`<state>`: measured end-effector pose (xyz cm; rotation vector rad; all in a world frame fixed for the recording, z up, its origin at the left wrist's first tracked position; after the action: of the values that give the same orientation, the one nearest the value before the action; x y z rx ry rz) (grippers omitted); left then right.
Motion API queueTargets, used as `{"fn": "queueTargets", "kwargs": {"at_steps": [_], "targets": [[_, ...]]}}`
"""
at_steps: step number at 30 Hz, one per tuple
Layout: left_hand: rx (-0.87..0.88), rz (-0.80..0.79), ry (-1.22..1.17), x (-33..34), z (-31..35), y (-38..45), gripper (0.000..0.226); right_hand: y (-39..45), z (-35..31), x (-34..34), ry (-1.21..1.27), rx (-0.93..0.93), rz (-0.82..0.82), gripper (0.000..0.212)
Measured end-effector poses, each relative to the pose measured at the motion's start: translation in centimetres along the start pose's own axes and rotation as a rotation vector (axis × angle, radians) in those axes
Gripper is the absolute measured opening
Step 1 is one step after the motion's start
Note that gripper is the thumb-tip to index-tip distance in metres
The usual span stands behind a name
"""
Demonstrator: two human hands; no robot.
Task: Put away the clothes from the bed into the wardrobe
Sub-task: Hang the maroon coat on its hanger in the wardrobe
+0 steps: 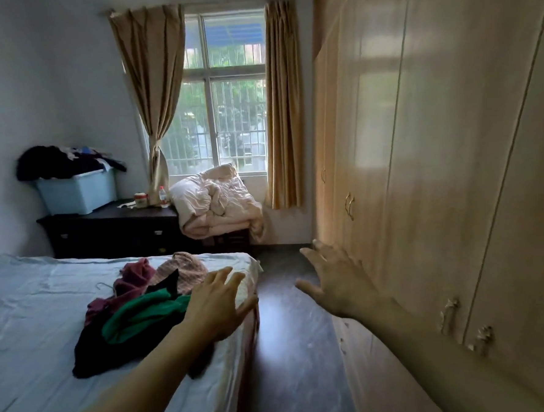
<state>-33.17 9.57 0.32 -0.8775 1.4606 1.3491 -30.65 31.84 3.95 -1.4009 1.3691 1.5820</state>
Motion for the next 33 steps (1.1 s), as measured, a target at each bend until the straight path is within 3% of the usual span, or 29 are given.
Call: {"fn": "queueTargets", "kwargs": {"at_steps": [6, 18, 23, 28, 33], "targets": [[-0.063, 0.067, -0.054, 1.5, -0.6, 11.5, 0.085, 11.7, 5.8, -0.6, 0.049, -0.016, 0.060, 0.073], [-0.044, 0.038, -0.119, 13.1, -5.0, 34.6, 0.095, 32.4, 13.3, 9.8, 0.004, -0.006, 0.001, 0.071], [-0.047, 0.045, -0.146, 15.7, -7.6, 45.6, 0.080, 42.9, 16.4, 11.3, -0.042, 0.018, -0.020, 0.070], [-0.057, 0.028, -0.110, 19.7, -9.6, 53.3, 0.092, 51.5, 18.7, 14.1, -0.012, -0.006, -0.023, 0.067], [-0.108, 0.020, -0.139, 24.2, -11.1, 61.6, 0.087, 60.1, 23.5, 18.9, 0.014, -0.025, -0.051, 0.067]]}}
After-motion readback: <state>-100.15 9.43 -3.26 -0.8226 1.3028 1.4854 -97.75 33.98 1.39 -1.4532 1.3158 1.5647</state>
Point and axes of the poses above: each hand's wrist, its own y-axis towards the middle knuckle, its own x-axis out of the palm, z = x × y, the point moved 6 cm from there along y, towards the middle knuckle, and after that the axes turned 6 degrees about -x, right-handed, at the moved point
